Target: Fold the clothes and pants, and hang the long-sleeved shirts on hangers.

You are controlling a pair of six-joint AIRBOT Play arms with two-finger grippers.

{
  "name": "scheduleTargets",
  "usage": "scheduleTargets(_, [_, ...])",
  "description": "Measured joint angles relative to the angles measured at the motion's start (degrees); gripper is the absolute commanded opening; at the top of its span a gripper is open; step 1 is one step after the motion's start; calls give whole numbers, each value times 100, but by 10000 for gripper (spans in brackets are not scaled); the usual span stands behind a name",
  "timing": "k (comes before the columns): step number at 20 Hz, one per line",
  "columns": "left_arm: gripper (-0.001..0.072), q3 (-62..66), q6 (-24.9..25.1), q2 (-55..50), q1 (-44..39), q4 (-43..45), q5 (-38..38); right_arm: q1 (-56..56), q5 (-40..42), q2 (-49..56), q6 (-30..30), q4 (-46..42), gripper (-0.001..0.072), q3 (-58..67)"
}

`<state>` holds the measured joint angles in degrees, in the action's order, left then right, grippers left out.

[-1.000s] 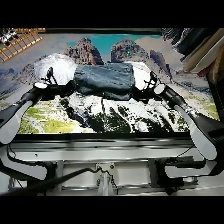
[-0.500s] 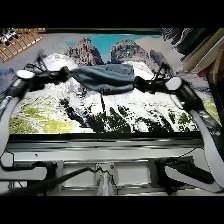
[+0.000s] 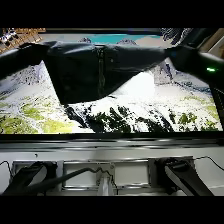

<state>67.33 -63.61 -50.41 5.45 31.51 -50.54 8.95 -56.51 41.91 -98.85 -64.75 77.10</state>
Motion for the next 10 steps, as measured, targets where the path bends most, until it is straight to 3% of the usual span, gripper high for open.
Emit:
scheduleTargets(4, [15,0,-492,997,24,-28,-802,-2,-675,-625,-118,-238,38,396])
scheduleTargets(10, [15,2,-1668,2000,4,-131,-2312,-4,-1687,-1119,-343,-295,38,1088])
